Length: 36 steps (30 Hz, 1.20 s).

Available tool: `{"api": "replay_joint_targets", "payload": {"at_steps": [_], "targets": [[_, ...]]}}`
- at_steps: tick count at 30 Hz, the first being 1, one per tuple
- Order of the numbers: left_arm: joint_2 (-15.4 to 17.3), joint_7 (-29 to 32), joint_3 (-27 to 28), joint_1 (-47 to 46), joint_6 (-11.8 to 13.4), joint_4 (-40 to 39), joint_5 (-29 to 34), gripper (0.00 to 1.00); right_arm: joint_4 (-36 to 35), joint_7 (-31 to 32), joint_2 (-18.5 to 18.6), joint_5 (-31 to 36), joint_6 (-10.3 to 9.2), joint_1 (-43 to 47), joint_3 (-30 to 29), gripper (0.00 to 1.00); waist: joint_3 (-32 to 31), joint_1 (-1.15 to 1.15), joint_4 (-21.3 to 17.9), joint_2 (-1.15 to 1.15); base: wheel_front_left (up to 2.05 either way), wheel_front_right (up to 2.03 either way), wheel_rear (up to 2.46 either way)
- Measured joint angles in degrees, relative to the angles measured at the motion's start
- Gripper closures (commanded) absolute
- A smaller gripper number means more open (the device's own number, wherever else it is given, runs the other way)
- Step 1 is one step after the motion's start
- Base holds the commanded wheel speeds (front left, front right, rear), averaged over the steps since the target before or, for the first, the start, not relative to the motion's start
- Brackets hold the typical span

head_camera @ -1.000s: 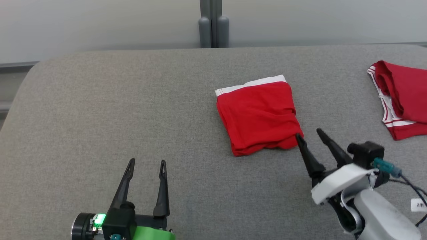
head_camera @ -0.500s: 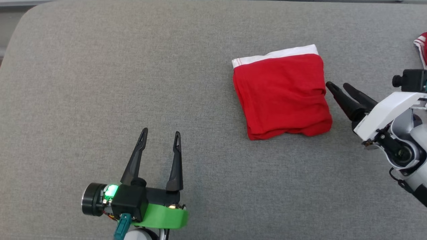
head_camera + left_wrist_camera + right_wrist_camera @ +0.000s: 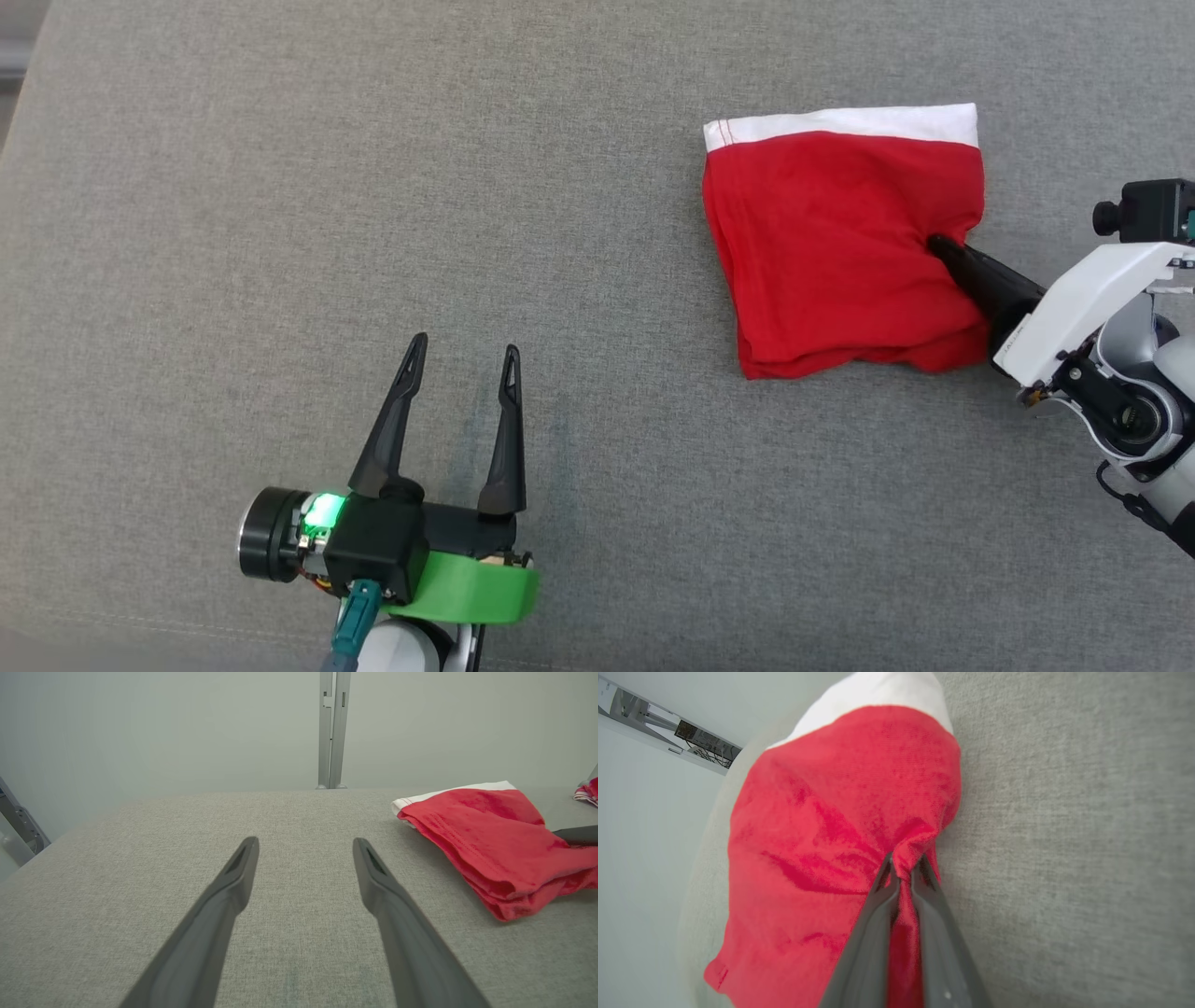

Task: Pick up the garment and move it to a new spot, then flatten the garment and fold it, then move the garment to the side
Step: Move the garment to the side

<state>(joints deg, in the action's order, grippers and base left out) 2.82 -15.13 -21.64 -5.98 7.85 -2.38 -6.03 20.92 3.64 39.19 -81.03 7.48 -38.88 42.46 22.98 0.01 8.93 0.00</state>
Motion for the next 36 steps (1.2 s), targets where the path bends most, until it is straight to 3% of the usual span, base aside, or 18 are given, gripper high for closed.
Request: {"api": "replay_joint_targets", "payload": {"at_steps": [8,17,26,36], "targets": [[0.0,0.0,0.7,0.1,-0.6,-0.5,1.4,0.0,-2.2,-5.6,7.0,4.4,0.01,-1.0,4.1,1.0,-0.1,0.0,-2.1,0.0,0.0,0.0,0.0],[0.5,0.0,2.4,-1.6,-3.0,-2.3,5.2,0.0,-3.3,-10.8,14.5,8.0,0.01,-7.4,7.1,1.0,2.0,0.0,-7.7,0.0,0.0,0.0,0.0],[4.0,0.0,1.5,-4.2,-3.8,-3.9,7.7,0.0,-2.4,-13.7,18.5,9.8,0.01,-13.6,9.3,1.0,6.3,0.0,-13.6,0.0,0.0,0.0,0.0],[7.6,0.0,-1.2,-7.7,-2.5,-6.3,9.2,0.0,-1.2,-15.0,23.0,12.3,0.03,-19.8,11.6,1.0,11.7,0.0,-18.7,0.0,0.0,0.0,0.0]]}}
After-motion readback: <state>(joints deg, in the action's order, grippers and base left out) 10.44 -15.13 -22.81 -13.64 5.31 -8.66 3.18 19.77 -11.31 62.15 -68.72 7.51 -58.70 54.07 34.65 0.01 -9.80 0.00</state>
